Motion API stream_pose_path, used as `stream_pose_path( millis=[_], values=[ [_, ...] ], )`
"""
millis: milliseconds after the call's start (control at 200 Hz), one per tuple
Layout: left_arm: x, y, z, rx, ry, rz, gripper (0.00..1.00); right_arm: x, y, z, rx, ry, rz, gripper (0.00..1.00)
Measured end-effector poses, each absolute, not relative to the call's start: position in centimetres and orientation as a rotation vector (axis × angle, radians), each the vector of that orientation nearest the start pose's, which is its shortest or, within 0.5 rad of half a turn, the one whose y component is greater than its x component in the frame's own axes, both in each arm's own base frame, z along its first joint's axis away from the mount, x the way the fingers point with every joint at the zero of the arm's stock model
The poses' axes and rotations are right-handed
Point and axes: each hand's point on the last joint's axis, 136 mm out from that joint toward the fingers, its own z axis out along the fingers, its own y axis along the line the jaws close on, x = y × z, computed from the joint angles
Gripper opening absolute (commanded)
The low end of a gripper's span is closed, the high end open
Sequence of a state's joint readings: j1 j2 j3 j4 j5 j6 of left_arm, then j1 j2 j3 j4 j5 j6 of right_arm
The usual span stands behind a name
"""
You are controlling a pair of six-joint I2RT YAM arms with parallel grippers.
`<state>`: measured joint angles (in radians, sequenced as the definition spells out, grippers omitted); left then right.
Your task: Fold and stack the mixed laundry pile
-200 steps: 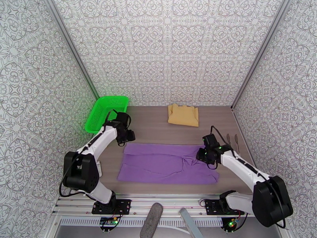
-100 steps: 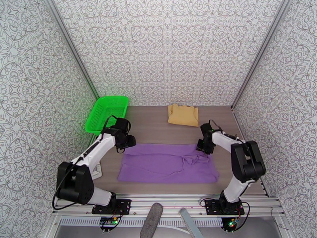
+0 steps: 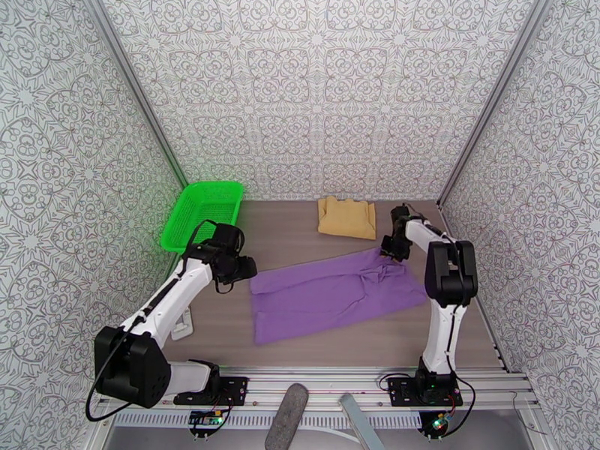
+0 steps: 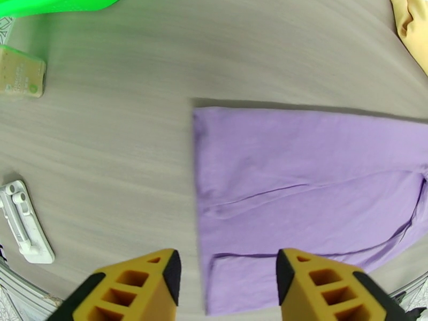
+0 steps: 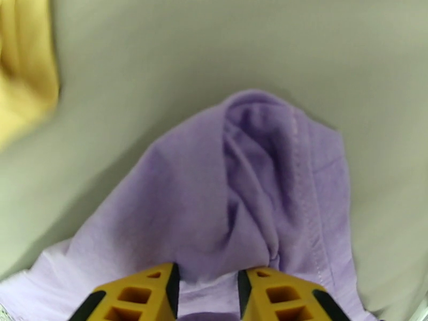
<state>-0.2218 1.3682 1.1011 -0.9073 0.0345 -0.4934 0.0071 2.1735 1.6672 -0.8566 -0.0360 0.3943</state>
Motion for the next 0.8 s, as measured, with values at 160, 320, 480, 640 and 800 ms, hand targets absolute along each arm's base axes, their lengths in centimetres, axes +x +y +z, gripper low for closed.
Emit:
stream_pose_path(
  millis=[160,320,480,640,800],
  values=[
    [31.0,-8.4,11.6,-0.364,2.805,-0.255,0.57,48.1,-0.3,3.1,0.513,2.88,0.095,0.4],
    [32.1,-8.8,7.9,-0.383,2.876,-0.226,0.57,49.3,-0.3,4.6,0.435,2.853,0.105,0.47],
    [32.8,-8.9,4.8,-0.394,2.946,-0.183,0.58,48.4,0.2,6.8,0.386,2.832,0.141,0.55],
    [33.9,-9.0,3.5,-0.391,2.955,-0.168,0.57,45.2,1.3,13.1,0.314,2.727,0.176,0.61],
    [35.7,-9.6,2.6,-0.371,2.941,-0.183,0.52,40.3,7.2,19.1,0.108,2.611,0.249,0.62]
  ],
)
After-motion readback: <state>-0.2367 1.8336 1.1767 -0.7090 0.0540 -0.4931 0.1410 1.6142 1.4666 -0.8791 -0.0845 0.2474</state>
